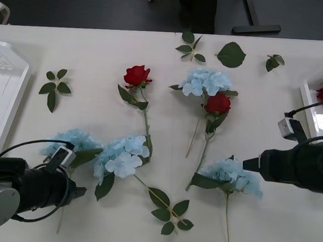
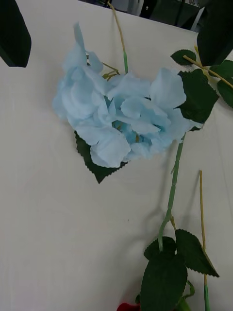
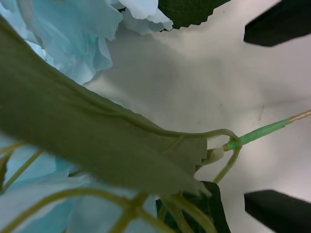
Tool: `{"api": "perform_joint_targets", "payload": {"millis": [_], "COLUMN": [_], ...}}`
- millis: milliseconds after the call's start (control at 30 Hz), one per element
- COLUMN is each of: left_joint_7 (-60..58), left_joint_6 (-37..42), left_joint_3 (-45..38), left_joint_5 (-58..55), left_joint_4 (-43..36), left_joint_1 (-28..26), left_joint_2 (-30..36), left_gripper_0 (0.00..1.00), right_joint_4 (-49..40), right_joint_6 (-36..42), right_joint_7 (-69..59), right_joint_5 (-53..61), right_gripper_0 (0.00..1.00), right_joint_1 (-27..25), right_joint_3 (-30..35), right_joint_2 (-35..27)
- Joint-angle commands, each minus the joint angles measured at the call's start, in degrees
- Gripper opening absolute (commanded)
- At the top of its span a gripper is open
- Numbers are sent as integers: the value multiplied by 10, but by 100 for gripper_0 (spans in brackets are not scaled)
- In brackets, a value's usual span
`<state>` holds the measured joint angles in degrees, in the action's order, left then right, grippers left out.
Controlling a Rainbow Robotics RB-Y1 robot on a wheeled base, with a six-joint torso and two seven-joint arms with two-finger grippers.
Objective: Place the red flowers into the right box and the blue flowers into the left box. If a person shows an open palm, hand one flower to the person first, then continue sorting.
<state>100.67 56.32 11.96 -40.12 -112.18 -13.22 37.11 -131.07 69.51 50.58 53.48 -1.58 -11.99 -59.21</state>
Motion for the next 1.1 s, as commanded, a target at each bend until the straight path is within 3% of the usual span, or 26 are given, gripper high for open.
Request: {"api": "perform_joint_targets", "payload": {"millis": [33, 67, 100, 267, 500, 867, 1100], "left_joint_7": [20, 19, 19, 21, 19, -4, -17], "left_joint_6": [-8, -8, -8, -11, -11, -10, 87], "left_joint_3": [15, 15, 15, 15, 8, -116, -224], "left_joint_5": [13, 14, 14, 22, 29, -32, -36], "left_joint_4": [7, 7, 7, 7, -1, -53, -50], "left_joint_1": [24, 25, 25, 26, 41, 50, 94], "left_joint_2": [-10, -11, -11, -11, 3, 97, 159], "left_gripper_0": [20, 2, 0, 0, 0, 0, 0], "right_joint_4": [-73, -82, -87, -90, -85, 34, 70], "right_joint_6": [-6, -7, -10, -31, -32, -45, -51], "right_joint_7": [-68, -83, -92, -166, -232, -241, -232], "right_joint_5": [-94, -126, -144, -276, -385, -460, -461], "right_gripper_0": [100, 100, 100, 100, 100, 100, 100], "right_joint_1": [-39, -40, -41, -26, -20, 10, 24], "right_joint_3": [-47, -68, -81, -193, -287, -351, -357], "right_joint_2": [12, 13, 13, 15, 21, 115, 145]}}
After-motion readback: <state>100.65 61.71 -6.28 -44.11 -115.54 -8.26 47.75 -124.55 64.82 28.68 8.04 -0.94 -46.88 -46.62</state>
